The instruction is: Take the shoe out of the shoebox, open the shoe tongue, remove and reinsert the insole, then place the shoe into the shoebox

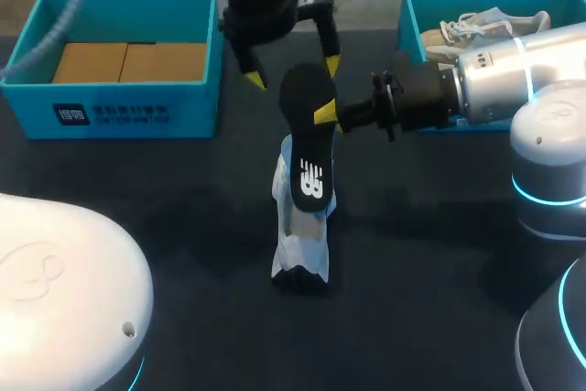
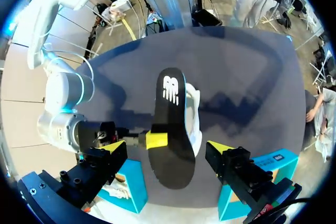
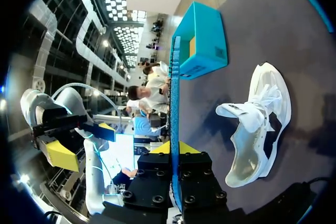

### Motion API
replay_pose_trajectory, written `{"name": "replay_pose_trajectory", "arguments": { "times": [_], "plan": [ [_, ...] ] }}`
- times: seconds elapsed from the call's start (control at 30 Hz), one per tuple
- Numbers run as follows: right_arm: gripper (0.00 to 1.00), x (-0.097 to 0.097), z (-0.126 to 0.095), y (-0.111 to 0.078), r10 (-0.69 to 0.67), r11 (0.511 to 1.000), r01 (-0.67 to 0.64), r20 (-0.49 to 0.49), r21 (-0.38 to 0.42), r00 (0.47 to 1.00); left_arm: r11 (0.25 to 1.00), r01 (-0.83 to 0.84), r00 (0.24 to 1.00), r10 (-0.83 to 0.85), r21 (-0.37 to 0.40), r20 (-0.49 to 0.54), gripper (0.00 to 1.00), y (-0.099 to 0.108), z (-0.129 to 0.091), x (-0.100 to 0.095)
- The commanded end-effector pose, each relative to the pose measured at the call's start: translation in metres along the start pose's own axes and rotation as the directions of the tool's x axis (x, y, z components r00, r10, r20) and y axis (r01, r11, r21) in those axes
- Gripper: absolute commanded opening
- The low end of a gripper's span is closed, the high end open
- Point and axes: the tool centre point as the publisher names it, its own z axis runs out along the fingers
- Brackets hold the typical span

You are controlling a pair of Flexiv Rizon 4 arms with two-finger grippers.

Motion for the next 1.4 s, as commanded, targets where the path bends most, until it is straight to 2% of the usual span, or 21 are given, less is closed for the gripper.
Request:
{"name": "replay_pose_trajectory", "arguments": {
  "times": [0.03,0.37,1.0,1.2,1.4],
  "plan": [
    [0.0,0.002,0.004,0.001,-0.003,1.0,0.003,-0.001,-0.002,1.0,1.0,-0.001,0.992,0.0,-0.008,-0.13,1.0,0.005,-0.004,-0.011],
    [0.0,0.007,0.005,0.003,-0.01,1.0,0.01,-0.022,-0.012,1.0,1.0,-0.008,0.993,0.005,-0.021,-0.116,1.0,0.012,-0.008,-0.021],
    [0.0,0.01,0.002,-0.001,-0.013,1.0,0.013,-0.021,-0.012,1.0,0.999,-0.008,0.996,0.004,-0.04,-0.084,1.0,0.011,-0.01,-0.02],
    [0.0,0.01,0.003,-0.001,-0.013,1.0,0.013,-0.018,-0.006,1.0,0.999,0.01,1.0,-0.009,-0.037,0.009,1.0,0.007,-0.009,-0.016],
    [0.0,0.011,-0.001,-0.003,-0.015,1.0,0.014,-0.014,-0.011,1.0,0.999,0.018,0.996,-0.015,-0.031,0.093,1.0,-0.001,-0.009,-0.003]
  ]
}}
